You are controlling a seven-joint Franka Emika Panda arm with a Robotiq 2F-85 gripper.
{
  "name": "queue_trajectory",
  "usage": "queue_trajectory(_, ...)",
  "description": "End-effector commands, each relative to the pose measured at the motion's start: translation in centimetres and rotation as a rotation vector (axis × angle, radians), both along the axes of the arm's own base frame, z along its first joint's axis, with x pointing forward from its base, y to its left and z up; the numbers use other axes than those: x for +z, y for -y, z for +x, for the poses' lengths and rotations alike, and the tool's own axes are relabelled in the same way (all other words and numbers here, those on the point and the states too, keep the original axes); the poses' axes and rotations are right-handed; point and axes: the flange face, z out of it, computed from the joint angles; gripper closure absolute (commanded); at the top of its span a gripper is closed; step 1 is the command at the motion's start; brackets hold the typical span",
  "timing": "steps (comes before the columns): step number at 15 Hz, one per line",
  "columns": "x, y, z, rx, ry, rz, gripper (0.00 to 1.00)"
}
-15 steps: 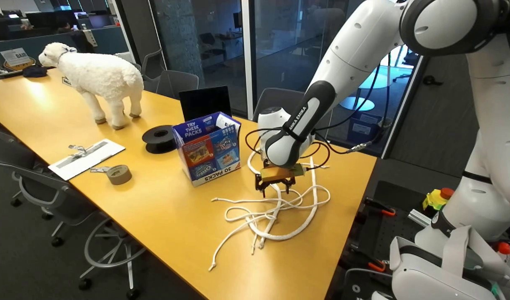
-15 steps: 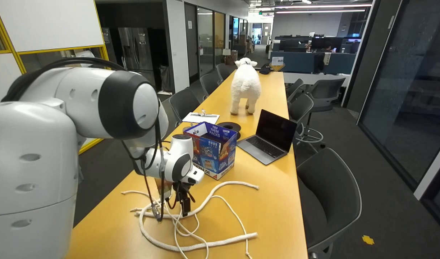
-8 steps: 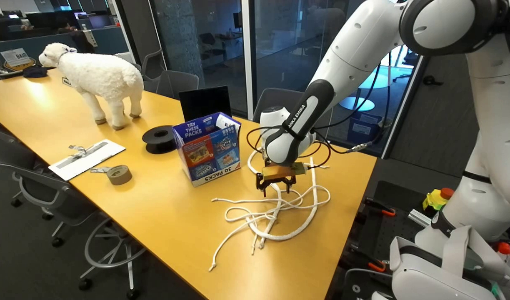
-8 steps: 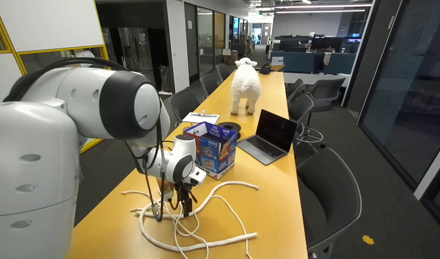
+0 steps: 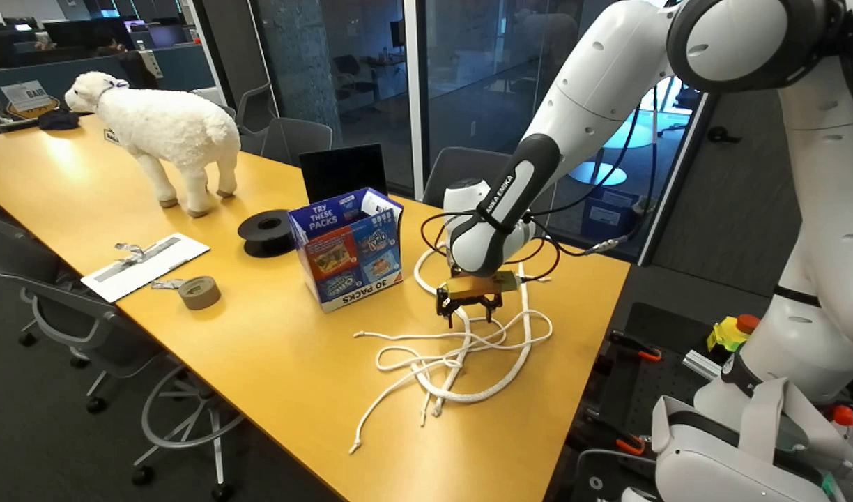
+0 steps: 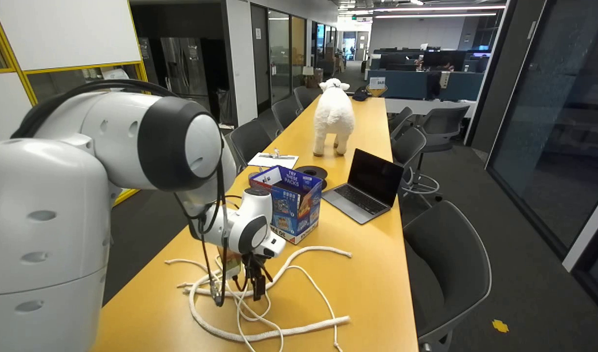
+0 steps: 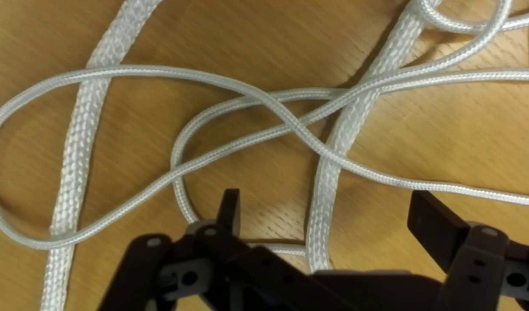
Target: Put the white ropes inside the blue box
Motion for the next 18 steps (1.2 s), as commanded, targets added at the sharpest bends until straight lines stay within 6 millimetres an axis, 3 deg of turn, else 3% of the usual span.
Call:
queue_trajectory(1, -0.5, 0.3, -0.4, 0.0, 0.02, 0.009, 0.0)
queue_trajectory(14, -1.7, 0.4, -0.6, -0.056, 0.047, 0.016, 0.0)
queue_trajectory(15, -1.8, 0.5, -0.6, -0.049, 0.052, 0.015, 0.25)
queue_trajectory(16, -1.8, 0.5, -0.5, -0.046, 0.056, 0.013, 0.26)
queue_trajectory(18, -1.8, 0.6, -0.4, -0.045, 0.063, 0.011, 0.41)
